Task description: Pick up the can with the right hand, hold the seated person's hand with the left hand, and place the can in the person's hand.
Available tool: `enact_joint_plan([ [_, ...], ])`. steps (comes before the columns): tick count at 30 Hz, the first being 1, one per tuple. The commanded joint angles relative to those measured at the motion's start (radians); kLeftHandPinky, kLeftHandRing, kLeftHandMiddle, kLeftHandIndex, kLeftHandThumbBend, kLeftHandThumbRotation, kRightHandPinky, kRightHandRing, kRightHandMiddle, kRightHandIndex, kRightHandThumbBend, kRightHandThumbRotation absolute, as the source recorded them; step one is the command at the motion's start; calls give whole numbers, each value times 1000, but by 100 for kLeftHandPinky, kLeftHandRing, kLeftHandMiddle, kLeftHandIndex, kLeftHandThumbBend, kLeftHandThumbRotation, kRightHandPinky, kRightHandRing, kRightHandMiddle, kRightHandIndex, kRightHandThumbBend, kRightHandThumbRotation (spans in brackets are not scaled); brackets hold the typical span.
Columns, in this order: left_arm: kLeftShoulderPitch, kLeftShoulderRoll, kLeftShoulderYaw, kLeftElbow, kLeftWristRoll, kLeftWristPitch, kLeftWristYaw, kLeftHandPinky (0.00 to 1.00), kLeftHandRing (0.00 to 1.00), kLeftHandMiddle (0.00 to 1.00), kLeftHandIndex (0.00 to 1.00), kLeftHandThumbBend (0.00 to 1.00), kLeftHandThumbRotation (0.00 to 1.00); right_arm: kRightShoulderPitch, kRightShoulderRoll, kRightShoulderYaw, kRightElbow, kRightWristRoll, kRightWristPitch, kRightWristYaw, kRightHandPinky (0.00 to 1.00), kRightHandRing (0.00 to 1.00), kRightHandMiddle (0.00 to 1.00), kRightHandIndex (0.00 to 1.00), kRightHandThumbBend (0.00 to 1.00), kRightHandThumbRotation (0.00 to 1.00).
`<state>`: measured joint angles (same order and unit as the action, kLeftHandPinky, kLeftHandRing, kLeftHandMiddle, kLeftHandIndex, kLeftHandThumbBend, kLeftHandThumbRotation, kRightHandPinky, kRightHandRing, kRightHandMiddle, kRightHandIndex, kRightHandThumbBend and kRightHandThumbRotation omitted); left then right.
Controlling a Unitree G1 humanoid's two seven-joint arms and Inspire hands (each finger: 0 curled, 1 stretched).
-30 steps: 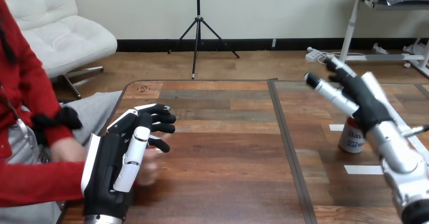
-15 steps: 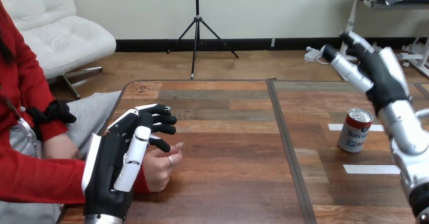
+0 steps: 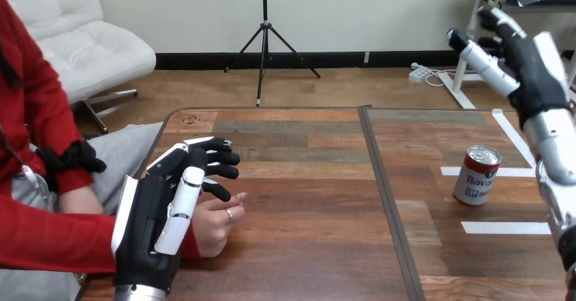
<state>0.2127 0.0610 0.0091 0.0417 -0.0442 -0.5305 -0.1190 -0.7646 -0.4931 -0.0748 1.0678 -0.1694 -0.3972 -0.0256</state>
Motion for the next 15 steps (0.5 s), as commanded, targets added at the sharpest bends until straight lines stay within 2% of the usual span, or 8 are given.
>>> enact_joint_plan([
  [1,-61,-3,-2,-32,-1,-10,1,41,58,61,62,40,86,-81,-41,16,37,-29,47,-35,71,86,91,94,84,68],
  [2,-61,-4,-2,-32,1,-10,2,41,58,61,62,41,87,-83,-42,16,41,-32,53,-38,66,83,88,94,86,66],
  [5,-61,0,-3,-33,-7,-8,-7,41,58,61,62,41,87,-89,-46,10,66,-29,59,-34,63,81,87,95,88,62],
  [9,-61,-3,-2,-34,-6,-6,-5,40,58,60,61,40,88,-96,-56,37,80,-65,109,-56,62,80,88,96,94,61],
  [15,-63,-4,-2,-35,-10,1,-7,40,57,60,61,39,87,-89,-63,47,112,-81,106,-64,66,84,90,97,97,57],
])
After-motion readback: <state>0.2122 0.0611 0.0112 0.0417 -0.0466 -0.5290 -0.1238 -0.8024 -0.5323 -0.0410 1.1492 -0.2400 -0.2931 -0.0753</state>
